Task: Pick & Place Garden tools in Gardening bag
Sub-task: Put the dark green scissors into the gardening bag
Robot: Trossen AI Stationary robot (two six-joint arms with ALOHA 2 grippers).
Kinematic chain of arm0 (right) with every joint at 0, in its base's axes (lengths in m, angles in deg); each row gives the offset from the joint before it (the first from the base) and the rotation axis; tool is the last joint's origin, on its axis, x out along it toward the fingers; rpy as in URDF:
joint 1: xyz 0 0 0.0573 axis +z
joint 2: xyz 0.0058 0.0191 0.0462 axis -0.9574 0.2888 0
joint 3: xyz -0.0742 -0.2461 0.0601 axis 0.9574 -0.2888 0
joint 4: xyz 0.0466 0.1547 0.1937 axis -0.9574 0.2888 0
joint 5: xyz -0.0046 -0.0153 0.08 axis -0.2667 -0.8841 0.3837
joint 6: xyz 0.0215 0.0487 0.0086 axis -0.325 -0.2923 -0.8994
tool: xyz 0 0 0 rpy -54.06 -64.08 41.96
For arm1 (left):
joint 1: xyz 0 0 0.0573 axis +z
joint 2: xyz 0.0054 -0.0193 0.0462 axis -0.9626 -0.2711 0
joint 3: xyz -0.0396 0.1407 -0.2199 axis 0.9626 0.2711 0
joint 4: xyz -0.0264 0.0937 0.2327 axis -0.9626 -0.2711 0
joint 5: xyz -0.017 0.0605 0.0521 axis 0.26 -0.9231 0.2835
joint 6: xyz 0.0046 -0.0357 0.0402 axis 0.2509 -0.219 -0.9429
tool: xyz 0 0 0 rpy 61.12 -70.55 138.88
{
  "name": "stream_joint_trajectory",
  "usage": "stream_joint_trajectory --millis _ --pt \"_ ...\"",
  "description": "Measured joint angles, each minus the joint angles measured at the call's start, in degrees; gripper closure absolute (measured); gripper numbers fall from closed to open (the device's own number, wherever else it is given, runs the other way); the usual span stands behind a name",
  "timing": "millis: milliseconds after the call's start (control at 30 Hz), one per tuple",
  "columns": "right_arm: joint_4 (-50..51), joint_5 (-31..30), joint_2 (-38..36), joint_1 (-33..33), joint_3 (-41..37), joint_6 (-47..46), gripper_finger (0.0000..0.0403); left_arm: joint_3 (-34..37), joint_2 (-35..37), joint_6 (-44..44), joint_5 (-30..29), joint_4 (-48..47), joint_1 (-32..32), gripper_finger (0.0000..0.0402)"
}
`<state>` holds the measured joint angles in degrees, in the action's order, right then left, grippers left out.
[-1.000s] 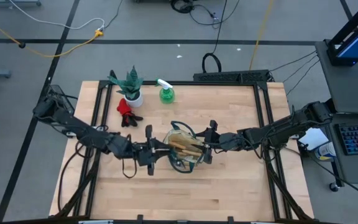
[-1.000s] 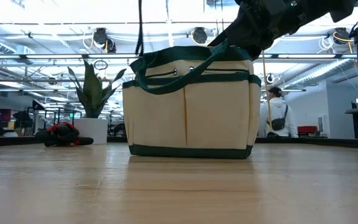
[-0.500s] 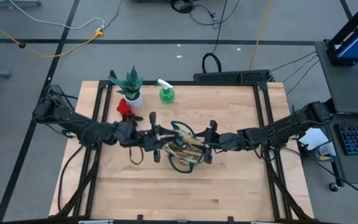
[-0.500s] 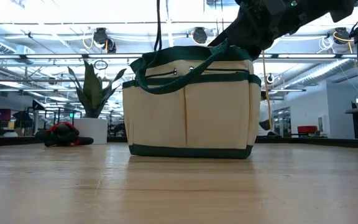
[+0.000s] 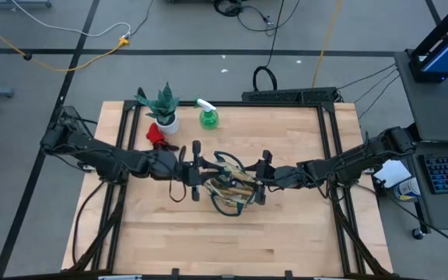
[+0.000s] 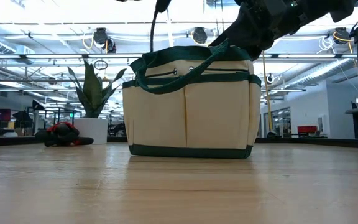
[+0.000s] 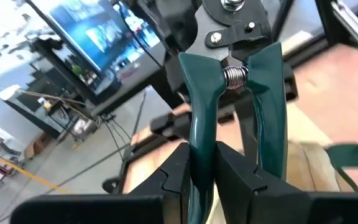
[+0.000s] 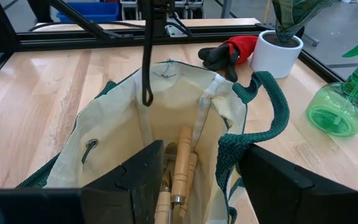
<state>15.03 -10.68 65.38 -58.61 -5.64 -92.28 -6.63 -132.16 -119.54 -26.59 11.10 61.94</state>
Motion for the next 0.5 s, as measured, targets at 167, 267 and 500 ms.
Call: stream_joint_trajectory --millis 167,267,500 --pt "0.0 0.1 0.0 0.0 0.0 0.0 0.0206 0.0 0.0 2.4 0.1 -5.2 0.5 0.0341" --pt "0.0 0.1 0.0 0.0 0.0 0.0 0.0206 0.0 0.0 5.1 0.1 -9.6 0.6 0.0341" --pt "0.0 0.1 0.0 0.0 0.0 0.0 0.0206 0.0 0.0 9.3 0.2 -15.6 0.6 0.0341"
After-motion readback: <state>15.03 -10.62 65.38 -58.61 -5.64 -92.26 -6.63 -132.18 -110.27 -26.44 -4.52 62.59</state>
